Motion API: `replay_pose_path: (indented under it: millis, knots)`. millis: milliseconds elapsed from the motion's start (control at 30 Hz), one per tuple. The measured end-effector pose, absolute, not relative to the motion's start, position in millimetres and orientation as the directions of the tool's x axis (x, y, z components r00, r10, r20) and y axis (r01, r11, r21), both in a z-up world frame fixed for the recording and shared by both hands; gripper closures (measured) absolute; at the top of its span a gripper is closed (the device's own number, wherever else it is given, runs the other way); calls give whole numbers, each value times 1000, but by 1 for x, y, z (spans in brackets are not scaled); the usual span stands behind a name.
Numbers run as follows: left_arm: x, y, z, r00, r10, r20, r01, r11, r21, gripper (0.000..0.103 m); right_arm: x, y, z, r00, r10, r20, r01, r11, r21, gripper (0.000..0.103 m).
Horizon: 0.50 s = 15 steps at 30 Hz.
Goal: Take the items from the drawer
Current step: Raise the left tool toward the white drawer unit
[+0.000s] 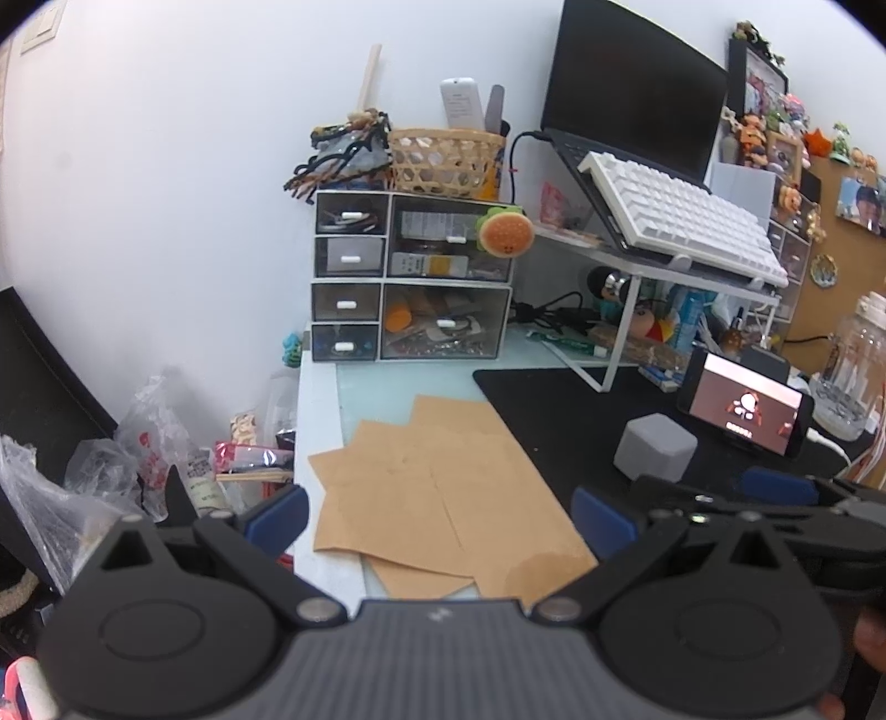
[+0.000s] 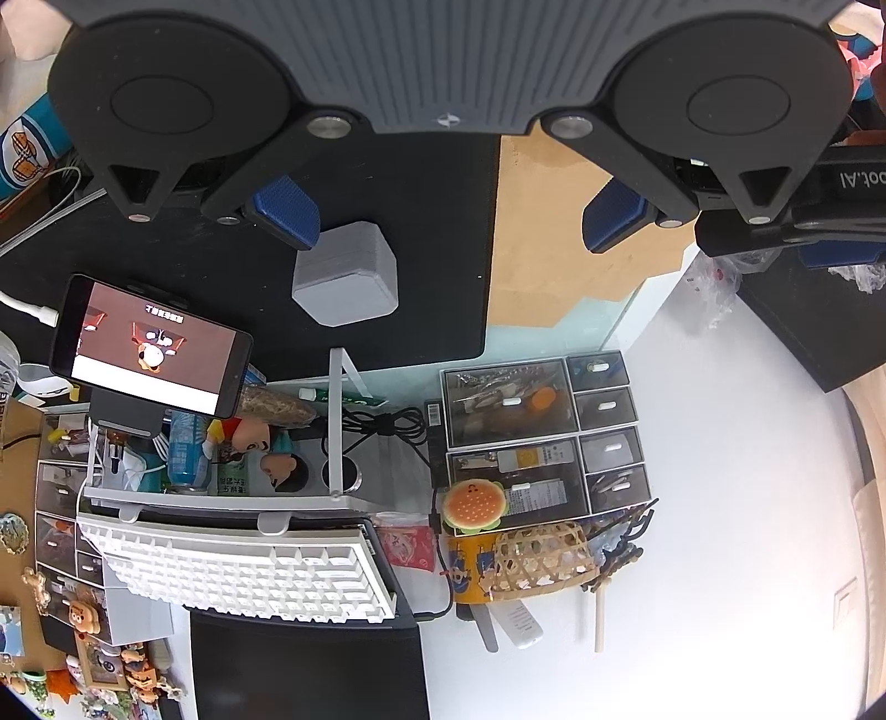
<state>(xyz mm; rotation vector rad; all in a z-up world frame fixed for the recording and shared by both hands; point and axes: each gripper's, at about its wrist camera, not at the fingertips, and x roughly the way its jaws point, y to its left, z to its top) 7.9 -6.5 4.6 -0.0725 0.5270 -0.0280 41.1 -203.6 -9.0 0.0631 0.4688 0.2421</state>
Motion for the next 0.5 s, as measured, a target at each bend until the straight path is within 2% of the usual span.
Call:
replay_pose_path:
  millis: [500]
  knots:
    - [22,-5,16,872,-31,-489,-7,997,-75,0,40,-215,-10,863,277,-423,-240,961,141,0]
